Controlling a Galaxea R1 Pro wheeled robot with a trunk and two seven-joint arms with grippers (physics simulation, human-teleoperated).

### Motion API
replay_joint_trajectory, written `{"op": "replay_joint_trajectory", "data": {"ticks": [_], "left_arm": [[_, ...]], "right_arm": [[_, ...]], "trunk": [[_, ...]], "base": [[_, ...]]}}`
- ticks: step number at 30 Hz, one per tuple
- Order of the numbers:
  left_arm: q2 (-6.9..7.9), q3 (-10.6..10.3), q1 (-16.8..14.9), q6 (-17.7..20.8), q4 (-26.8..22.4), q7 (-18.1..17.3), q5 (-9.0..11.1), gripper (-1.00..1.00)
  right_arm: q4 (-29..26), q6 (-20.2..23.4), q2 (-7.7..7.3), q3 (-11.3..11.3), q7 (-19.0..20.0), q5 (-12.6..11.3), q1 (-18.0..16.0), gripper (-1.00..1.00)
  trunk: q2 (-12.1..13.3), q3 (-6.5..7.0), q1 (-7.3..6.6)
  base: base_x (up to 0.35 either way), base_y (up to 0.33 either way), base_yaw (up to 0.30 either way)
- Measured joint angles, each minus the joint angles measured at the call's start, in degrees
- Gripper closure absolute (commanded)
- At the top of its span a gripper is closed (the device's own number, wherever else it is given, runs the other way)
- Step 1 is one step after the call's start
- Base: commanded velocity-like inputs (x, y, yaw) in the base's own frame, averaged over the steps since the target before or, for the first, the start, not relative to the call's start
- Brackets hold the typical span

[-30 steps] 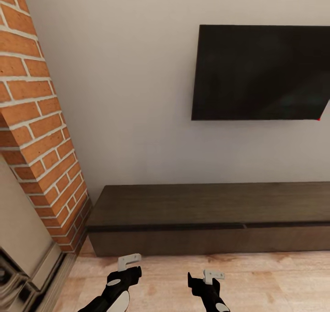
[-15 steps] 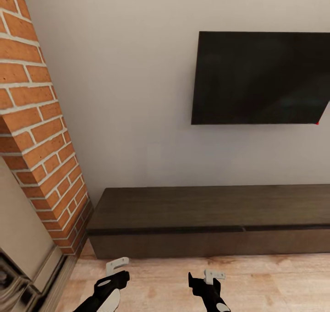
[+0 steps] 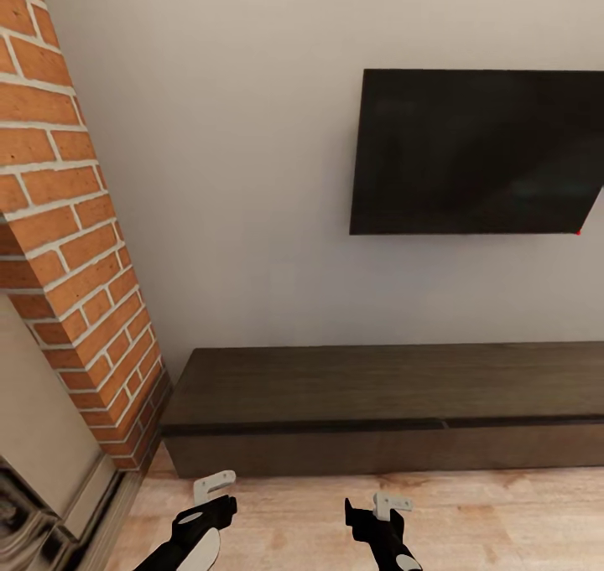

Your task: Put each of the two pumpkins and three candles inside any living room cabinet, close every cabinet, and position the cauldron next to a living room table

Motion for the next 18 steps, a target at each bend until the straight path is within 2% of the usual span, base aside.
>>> {"op": "replay_joint_trajectory", "data": {"ticks": [5, 18], "left_arm": [[0.02, -0.09, -0.01, -0.01, 0.00, -0.01, -0.30, -1.00], [0.13, -0.25, -0.01, -0.09, -0.30, -0.01, -0.39, -1.00]], "right_arm": [[0.00, 0.00, -0.01, -0.01, -0.02, -0.01, 0.01, -1.00], [-0.01, -0.01, -0.01, 0.00, -0.01, -0.01, 0.01, -1.00]], "trunk": [[0.42, 0.19, -0.23], [0.42, 0.19, -0.23]], "base": [[0.000, 0.000, -0.175], [0.000, 0.000, -0.274]]}}
